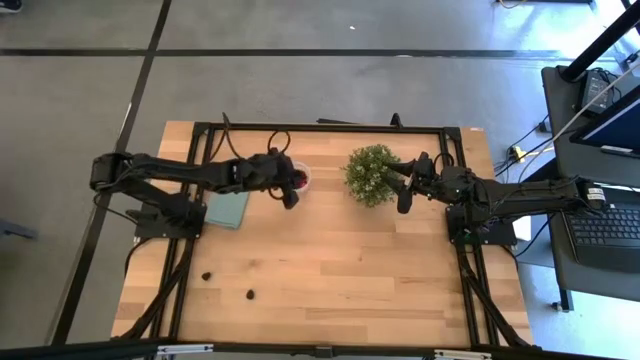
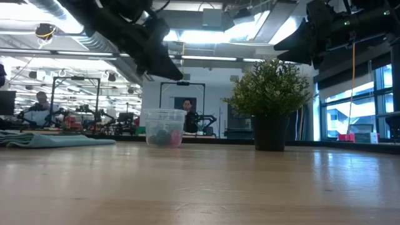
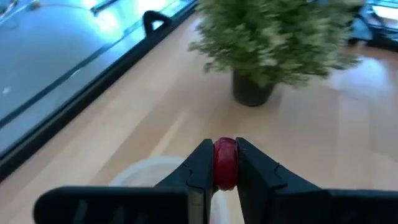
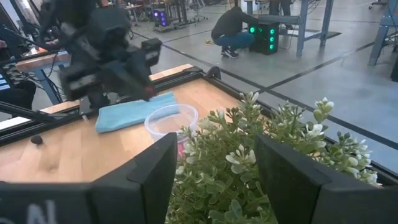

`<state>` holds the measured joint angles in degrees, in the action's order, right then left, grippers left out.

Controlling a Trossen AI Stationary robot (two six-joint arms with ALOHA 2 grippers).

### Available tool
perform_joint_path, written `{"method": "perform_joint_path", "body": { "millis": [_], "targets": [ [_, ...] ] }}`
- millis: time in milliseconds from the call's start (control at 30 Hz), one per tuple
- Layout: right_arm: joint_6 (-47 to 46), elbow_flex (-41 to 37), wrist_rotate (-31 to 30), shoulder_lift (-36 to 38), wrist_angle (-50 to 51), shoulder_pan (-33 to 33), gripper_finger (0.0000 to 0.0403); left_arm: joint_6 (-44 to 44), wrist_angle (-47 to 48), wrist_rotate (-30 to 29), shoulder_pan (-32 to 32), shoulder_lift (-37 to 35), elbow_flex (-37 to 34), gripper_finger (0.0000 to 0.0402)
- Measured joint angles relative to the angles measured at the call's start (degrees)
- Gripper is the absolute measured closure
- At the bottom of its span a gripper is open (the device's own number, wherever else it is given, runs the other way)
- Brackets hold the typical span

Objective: Pick and placing Produce into tupperware
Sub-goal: Put the red cherry into the transparent container, then put the blackberry into the transparent container

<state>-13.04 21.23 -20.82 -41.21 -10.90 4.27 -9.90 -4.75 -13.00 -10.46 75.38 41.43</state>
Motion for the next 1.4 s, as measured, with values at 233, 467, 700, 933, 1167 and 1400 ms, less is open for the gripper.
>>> {"method": "perform_joint_path", "body": {
  "millis": [233, 467, 700, 933, 1167, 1400],
  "targets": [
    [0.1, 0.0, 0.0, 0.0, 0.0, 0.0, 0.0186, -2.0, 1.6, 0.0, -2.5, 3.7, 0.0, 0.0332],
    [0.2, 0.0, 0.0, 0.0, 0.0, 0.0, 0.0186, -2.1, 1.7, -2.8, -4.4, 7.3, 0.0, 0.0332],
    [0.2, 0.0, 0.0, 0.0, 0.0, 0.0, 0.0186, -2.0, 1.7, -2.8, -4.9, 8.5, 0.0, 0.0338],
    [0.2, 0.0, 0.0, 0.0, 0.0, 0.0, 0.0186, -1.7, 1.7, -2.5, -4.9, 8.5, 0.0, 0.0313],
    [0.2, 0.0, 0.0, 0.0, 0.0, 0.0, 0.0186, -1.7, 1.7, -2.5, -4.9, 8.5, 0.0, 0.0292],
    [0.2, 0.0, 0.0, 0.0, 0.0, 0.0, 0.0186, -1.9, 1.7, -2.9, -4.9, 8.4, 0.0, 0.0259]
  ]
}}
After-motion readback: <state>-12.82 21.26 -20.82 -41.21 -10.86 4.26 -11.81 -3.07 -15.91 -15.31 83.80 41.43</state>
